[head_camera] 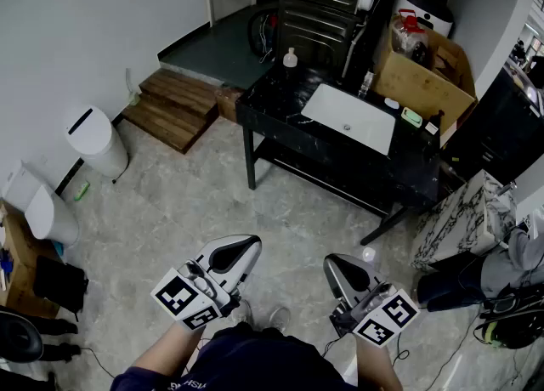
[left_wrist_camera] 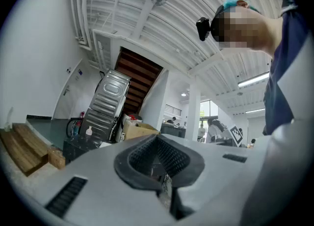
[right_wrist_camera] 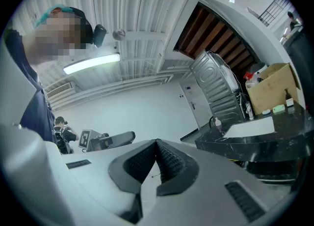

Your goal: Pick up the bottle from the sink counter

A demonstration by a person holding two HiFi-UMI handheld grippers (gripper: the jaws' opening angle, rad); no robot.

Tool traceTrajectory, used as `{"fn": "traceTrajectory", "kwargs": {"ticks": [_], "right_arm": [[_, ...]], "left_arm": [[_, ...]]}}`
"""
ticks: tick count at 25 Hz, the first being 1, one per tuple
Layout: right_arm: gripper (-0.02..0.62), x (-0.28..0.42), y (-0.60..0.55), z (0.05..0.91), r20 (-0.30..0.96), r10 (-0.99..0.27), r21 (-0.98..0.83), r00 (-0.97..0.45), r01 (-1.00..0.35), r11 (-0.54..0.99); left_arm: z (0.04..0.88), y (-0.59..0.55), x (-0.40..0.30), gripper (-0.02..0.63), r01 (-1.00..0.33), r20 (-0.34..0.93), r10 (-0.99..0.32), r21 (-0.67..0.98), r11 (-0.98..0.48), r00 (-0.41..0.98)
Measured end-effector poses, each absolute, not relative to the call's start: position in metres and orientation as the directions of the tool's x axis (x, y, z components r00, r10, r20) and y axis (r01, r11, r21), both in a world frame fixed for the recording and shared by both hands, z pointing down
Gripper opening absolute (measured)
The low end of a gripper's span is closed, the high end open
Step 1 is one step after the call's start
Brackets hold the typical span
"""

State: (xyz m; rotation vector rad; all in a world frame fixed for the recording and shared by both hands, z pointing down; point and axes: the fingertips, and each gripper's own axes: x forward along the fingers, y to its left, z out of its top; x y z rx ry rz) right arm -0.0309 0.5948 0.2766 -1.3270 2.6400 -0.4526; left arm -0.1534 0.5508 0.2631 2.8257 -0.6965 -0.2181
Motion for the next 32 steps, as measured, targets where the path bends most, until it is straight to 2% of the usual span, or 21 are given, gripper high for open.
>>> {"fn": "traceTrajectory", "kwargs": {"ticks": [32], "right_arm": [[0.018,0.028,0.59,0.285,-0.017,-0.781,-0.356,-0.625,-0.726,0.588]], "left_arm": [[0.273,0.551,-0.098,0.008,-0.48,-0.073,-0.509,0.246,-0.842,0.857]]}}
